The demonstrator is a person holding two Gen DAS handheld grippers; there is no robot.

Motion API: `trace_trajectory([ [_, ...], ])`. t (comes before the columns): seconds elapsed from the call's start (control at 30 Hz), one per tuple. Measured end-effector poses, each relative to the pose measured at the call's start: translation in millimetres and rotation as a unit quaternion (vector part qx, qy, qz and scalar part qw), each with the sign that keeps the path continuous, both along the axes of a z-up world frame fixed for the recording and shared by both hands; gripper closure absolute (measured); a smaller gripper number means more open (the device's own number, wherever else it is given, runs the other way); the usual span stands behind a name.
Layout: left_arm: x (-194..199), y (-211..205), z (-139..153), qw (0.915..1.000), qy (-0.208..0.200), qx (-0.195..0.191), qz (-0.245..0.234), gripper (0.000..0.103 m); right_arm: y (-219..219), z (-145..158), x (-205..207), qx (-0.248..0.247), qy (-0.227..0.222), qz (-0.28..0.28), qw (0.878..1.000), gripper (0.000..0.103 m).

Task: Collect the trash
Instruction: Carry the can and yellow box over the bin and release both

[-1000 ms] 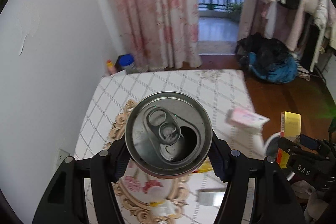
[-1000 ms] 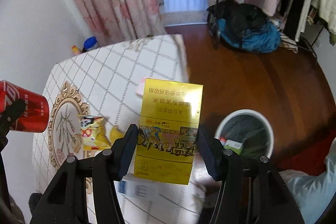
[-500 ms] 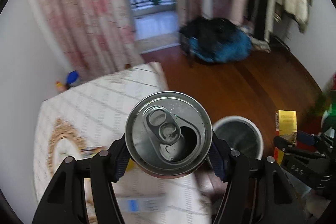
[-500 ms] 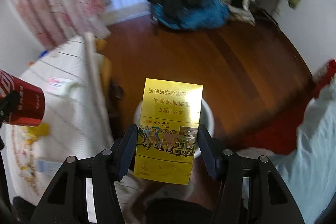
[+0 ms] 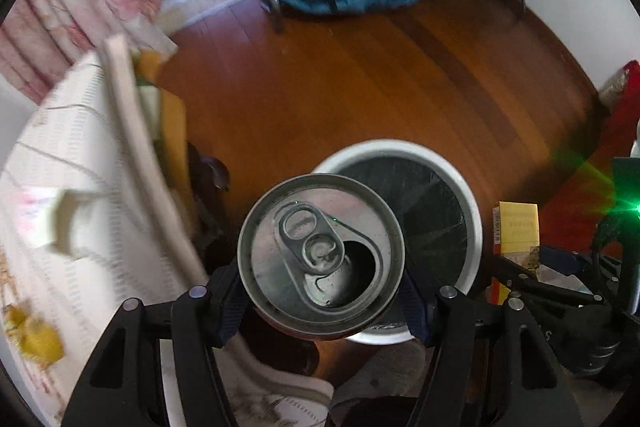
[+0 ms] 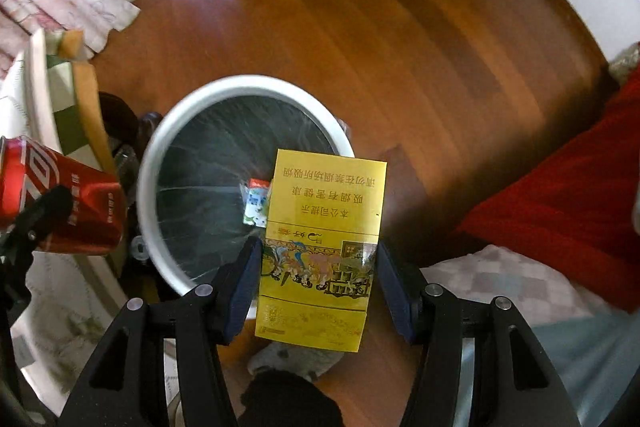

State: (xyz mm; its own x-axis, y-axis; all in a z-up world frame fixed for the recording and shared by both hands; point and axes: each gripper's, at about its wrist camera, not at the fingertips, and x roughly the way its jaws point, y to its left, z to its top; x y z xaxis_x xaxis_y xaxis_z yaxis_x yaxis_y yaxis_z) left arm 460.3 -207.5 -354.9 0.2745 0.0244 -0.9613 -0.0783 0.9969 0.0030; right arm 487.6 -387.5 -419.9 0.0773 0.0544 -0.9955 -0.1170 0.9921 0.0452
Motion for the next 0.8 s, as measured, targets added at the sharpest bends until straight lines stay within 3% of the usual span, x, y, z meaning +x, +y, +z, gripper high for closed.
trace_trajectory([
  [0.2, 15, -11, -26, 0.9995, 0.024, -0.011, -0.018, 0.041, 7, -38, 11, 0.008, 0.022, 0.0, 1.0, 0.044],
  [0.4, 15, -10, -33, 0.9984, 0.04, -0.038, -0.011, 0.04, 6, -42, 21, 0.032, 0.036, 0.007, 0.999, 0.043],
  [0.47, 14, -8, -32, 0.9983, 0.041, -0.04, -0.007, 0.032, 8, -39, 21, 0.042, 0.038, 0.012, 0.998, 0.042],
  [0.5, 12, -7, -30, 0.9984, 0.04, -0.039, -0.006, 0.027, 8, -37, 20, 0.042, 0.037, 0.015, 0.998, 0.038],
  [0.53, 9, -6, -28, 0.9985, 0.039, -0.037, -0.004, 0.015, 10, -34, 20, 0.04, 0.036, 0.017, 0.998, 0.021],
  [0.57, 7, -6, -25, 0.9988, 0.037, -0.034, -0.003, 0.008, 9, -31, 19, 0.041, 0.034, 0.017, 0.998, 0.015],
  [0.8, -2, 6, -8, 0.9997, 0.021, -0.012, 0.009, 0.007, 7, -4, 8, 0.032, 0.018, 0.005, 0.999, 0.001],
])
